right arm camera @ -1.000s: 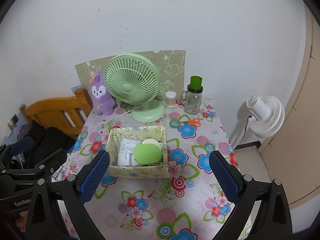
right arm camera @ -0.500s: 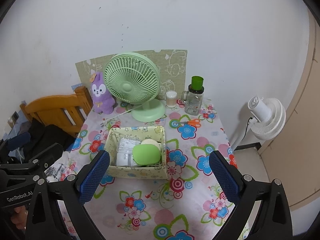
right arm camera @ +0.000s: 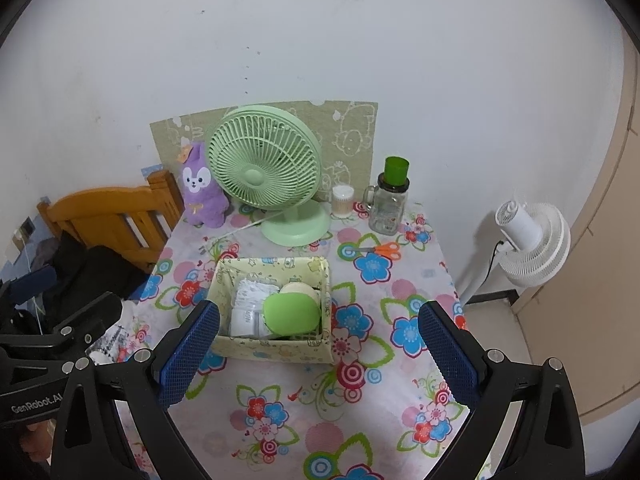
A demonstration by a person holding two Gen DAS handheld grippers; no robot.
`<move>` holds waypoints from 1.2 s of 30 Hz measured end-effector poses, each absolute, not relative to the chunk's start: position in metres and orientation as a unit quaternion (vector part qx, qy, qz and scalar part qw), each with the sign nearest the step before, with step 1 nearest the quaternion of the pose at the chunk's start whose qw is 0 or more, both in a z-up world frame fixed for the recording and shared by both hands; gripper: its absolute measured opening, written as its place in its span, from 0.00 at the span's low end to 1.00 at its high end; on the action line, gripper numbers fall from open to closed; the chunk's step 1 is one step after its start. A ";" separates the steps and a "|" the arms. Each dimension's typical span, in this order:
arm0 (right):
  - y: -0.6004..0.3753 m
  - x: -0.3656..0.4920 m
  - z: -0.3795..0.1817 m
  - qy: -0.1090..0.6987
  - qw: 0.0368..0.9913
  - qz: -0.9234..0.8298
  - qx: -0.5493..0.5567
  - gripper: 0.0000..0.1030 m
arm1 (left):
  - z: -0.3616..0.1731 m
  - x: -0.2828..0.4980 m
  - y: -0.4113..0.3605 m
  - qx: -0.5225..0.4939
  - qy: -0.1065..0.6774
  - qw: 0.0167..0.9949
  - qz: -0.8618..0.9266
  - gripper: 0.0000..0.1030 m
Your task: Organize rigid objects
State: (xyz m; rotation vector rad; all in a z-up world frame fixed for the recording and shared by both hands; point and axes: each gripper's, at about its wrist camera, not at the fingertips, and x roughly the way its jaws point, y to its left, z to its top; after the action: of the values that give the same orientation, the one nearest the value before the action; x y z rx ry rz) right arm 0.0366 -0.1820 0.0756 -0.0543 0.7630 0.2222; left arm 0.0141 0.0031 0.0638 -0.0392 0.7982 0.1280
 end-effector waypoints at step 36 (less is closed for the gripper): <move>-0.179 0.040 0.082 0.390 0.918 0.073 -0.018 0.98 | 0.066 0.031 0.007 -0.014 0.409 0.911 0.039 1.00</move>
State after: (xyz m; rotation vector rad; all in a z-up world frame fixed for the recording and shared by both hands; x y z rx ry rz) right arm 0.0396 -0.1794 0.0825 -0.0374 0.8014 0.1495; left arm 0.0315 0.0068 0.0662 -0.0286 0.8436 0.0804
